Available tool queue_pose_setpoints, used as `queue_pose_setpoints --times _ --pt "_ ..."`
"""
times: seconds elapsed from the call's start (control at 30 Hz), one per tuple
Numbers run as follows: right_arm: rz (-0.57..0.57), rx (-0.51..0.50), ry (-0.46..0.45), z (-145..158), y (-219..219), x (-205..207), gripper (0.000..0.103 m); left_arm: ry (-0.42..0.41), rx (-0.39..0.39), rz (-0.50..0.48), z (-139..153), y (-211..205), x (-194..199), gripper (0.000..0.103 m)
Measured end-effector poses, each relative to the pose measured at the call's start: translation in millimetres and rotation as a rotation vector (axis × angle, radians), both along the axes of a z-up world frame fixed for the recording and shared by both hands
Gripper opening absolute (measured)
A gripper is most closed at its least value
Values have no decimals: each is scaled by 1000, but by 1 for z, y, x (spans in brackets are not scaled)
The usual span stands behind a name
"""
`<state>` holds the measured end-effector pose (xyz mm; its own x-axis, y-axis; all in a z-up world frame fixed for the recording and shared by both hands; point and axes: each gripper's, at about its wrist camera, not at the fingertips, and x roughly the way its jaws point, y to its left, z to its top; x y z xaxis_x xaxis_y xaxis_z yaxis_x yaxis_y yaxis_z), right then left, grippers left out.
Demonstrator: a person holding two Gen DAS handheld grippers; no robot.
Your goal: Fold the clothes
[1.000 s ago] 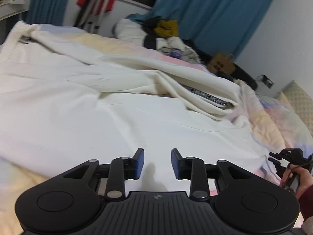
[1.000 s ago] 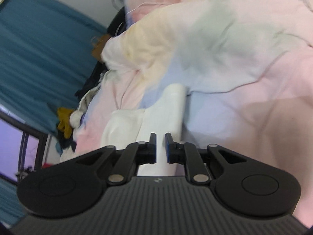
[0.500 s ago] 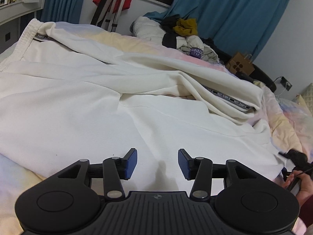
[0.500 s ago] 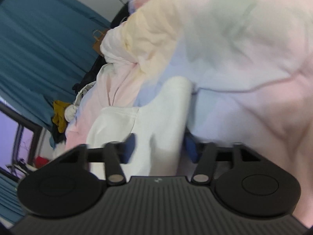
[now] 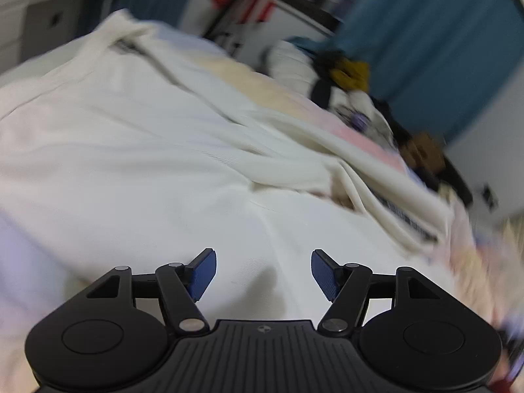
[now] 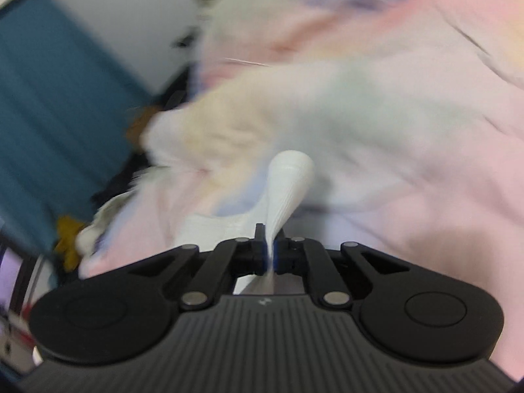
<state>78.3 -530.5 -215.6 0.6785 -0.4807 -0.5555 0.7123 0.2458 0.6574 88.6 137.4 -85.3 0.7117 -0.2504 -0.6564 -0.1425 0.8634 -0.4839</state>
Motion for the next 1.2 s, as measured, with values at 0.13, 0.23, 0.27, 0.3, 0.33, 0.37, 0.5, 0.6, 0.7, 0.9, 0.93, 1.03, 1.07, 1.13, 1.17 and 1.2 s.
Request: queue_pose_setpoints --times 0.13,0.23,0.27,0.3,0.33,0.37,0.5,0.6,0.7,0.9,0.93,1.03,1.07,1.13,1.17,1.2 --pt "-47 120 34 -19 0 -9 6 27 -62 106 9 45 -10 67" --pt "-37 111 45 -16 -3 -9 6 76 -96 223 17 94 -20 68" --pt "-33 109 43 -15 -3 -8 6 96 -114 267 19 112 -23 70" --pt "-29 108 42 -14 -3 -7 6 115 -140 313 19 130 -25 74" --pt "-29 108 38 -14 -3 -7 6 140 -135 361 19 146 -28 74" --pt "-39 116 24 -15 -2 -7 6 162 -83 402 20 156 -29 74" --pt "-67 128 5 -18 -1 -5 6 203 -112 484 4 185 -26 75" --pt "-62 123 3 -23 -4 1 8 218 -328 477 -20 204 -13 76" --pt "-59 130 -7 -30 -10 3 8 226 -502 494 -44 219 -10 77" --pt "-57 175 -54 -41 -25 9 10 178 -613 460 -61 241 -2 75" --pt "-61 175 -58 -41 -25 11 10 167 -606 458 -60 240 -2 75" --pt "-76 158 -87 -33 -17 13 10 143 -580 454 -60 237 -2 71" --pt "-77 136 -80 -27 -13 14 9 142 -568 455 -61 236 -1 71" --pt "-72 85 -71 -13 -3 16 8 131 -593 476 -62 234 -7 70" --pt "-70 62 -69 -6 1 17 7 123 -609 486 -63 233 -11 69" --pt "-69 43 -74 1 5 17 7 117 -625 491 -63 233 -14 68"
